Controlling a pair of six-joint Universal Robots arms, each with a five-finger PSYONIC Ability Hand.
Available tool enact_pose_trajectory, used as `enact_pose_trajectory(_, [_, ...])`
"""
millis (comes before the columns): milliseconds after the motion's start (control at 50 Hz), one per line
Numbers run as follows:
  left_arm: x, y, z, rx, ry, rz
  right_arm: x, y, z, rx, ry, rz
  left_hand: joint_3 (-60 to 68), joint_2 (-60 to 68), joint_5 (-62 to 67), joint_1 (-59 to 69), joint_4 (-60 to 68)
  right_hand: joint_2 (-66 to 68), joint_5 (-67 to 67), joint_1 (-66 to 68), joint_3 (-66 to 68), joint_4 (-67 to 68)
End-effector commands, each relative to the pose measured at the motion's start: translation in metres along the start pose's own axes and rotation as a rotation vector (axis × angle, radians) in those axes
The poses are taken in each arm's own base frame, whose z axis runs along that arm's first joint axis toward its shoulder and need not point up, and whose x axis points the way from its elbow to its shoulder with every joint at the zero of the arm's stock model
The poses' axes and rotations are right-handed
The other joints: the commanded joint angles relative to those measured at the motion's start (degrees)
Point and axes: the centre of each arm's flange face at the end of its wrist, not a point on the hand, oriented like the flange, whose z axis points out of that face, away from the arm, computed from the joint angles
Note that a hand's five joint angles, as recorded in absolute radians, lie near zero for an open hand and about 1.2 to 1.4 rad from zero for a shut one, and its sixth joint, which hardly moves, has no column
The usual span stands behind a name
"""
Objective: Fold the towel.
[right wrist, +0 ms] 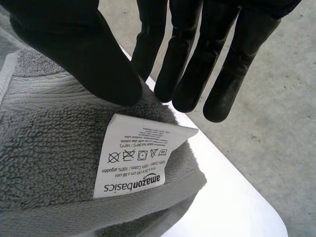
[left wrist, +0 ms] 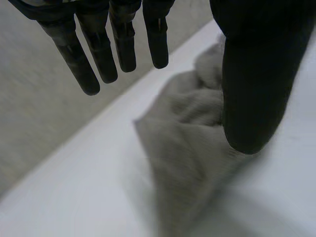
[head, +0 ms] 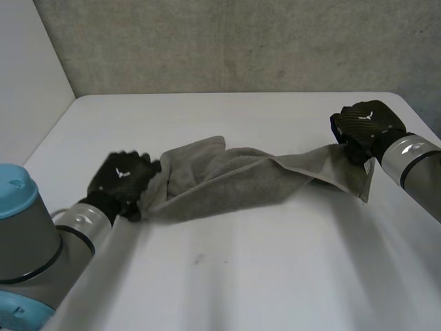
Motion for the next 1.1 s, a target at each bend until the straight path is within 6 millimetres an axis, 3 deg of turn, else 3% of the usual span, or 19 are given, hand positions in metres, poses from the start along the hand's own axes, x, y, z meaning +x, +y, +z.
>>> enact_pose_trajectory(20, [0.007,0.017,0.01,-0.086,0.058,-0.124,0.003,0.0,0.003,-0.004,0.025,0.003,3.2,3.3,3.4,3.0,3.4,12.6,13.1,24.9,12.0,11.9])
enact_pose_trajectory(120, [0.007,0.023,0.022,-0.103,0.053,-0.175,0.005,0.002,0.003,-0.009,0.027,0.006,4.4,4.4,4.6,4.2,4.6,12.6,13.1,24.9,12.0,11.9])
enact_pose_trajectory(220, [0.008,0.031,0.036,-0.118,0.057,-0.182,0.005,0.002,0.003,-0.011,0.028,0.004,14.3,14.4,14.5,14.1,14.5,12.6,13.1,24.9,12.0,11.9])
enact_pose_trajectory(360, [0.011,0.042,0.054,-0.13,0.069,-0.181,0.005,0.006,0.006,-0.023,0.025,-0.002,51.9,52.0,52.1,51.7,52.1,12.6,13.1,24.9,12.0,11.9])
enact_pose_trajectory(440, [0.009,0.041,0.06,-0.119,0.063,-0.177,0.006,0.004,0.006,-0.018,0.026,-0.004,56.9,56.9,57.1,56.6,57.0,12.6,13.1,24.9,12.0,11.9])
enact_pose_trajectory(540, [0.001,0.021,0.062,-0.07,0.037,-0.165,0.008,-0.004,-0.002,-0.047,0.006,-0.052,56.9,56.9,57.1,56.6,57.0,12.6,13.1,24.9,12.0,11.9])
enact_pose_trajectory(580, [-0.015,-0.013,0.049,0.004,-0.017,-0.141,0.007,-0.006,-0.006,-0.071,-0.009,-0.076,56.9,56.9,57.1,56.6,57.0,12.6,13.1,24.9,12.0,11.9])
enact_pose_trajectory(600, [-0.015,-0.013,0.049,0.004,-0.017,-0.141,0.007,-0.006,-0.006,-0.071,-0.01,-0.077,56.9,56.9,57.1,56.6,57.0,12.6,13.1,24.9,12.0,11.9])
enact_pose_trajectory(640, [-0.028,-0.042,0.031,0.051,-0.062,-0.091,0.006,-0.01,-0.02,-0.132,-0.054,-0.149,56.9,56.9,57.1,56.6,57.0,12.6,13.1,24.9,12.0,11.9])
enact_pose_trajectory(720, [-0.028,-0.054,0.011,0.036,-0.055,-0.022,0.0,-0.002,-0.035,-0.245,-0.141,-0.233,56.9,56.9,57.1,56.6,57.0,12.6,13.1,24.9,12.0,11.9])
enact_pose_trajectory(760, [-0.026,-0.051,0.004,-0.003,-0.04,0.012,-0.001,0.004,-0.043,-0.303,-0.182,-0.278,56.9,56.9,57.1,56.6,57.0,12.6,13.1,24.9,12.0,11.9])
enact_pose_trajectory(820, [-0.016,-0.036,-0.006,-0.102,0.009,0.069,-0.007,0.014,-0.055,-0.394,-0.267,-0.327,56.9,56.9,57.1,56.6,57.0,12.6,13.1,24.9,12.0,11.9])
enact_pose_trajectory(860, [-0.005,-0.014,-0.012,-0.205,0.062,0.127,-0.016,0.025,-0.061,-0.451,-0.324,-0.352,56.9,56.9,57.1,56.6,57.0,12.6,13.1,24.9,12.0,11.9])
enact_pose_trajectory(880, [-0.005,-0.014,-0.012,-0.205,0.062,0.127,-0.016,0.025,-0.061,-0.451,-0.325,-0.352,56.9,56.9,57.1,56.6,57.0,12.6,13.1,24.9,12.0,11.9])
enact_pose_trajectory(960, [0.008,0.022,-0.005,-0.33,0.139,0.201,-0.024,0.045,-0.057,-0.524,-0.372,-0.35,56.9,56.9,57.1,56.6,57.0,12.6,13.1,24.9,12.0,11.9])
enact_pose_trajectory(1020, [0.008,0.031,0.003,-0.354,0.141,0.24,-0.025,0.053,-0.051,-0.557,-0.368,-0.376,56.9,56.9,57.1,56.6,57.0,12.6,13.1,24.9,12.0,11.9])
enact_pose_trajectory(1080, [0.006,0.03,0.01,-0.346,0.131,0.254,-0.021,0.051,-0.037,-0.548,-0.324,-0.411,56.9,56.9,57.1,56.6,57.0,12.6,13.1,24.9,12.0,11.9])
enact_pose_trajectory(1100, [0.002,0.027,0.02,-0.325,0.105,0.262,-0.021,0.051,-0.037,-0.548,-0.324,-0.411,56.9,56.9,57.1,56.6,57.0,12.6,13.1,24.9,12.0,11.9])
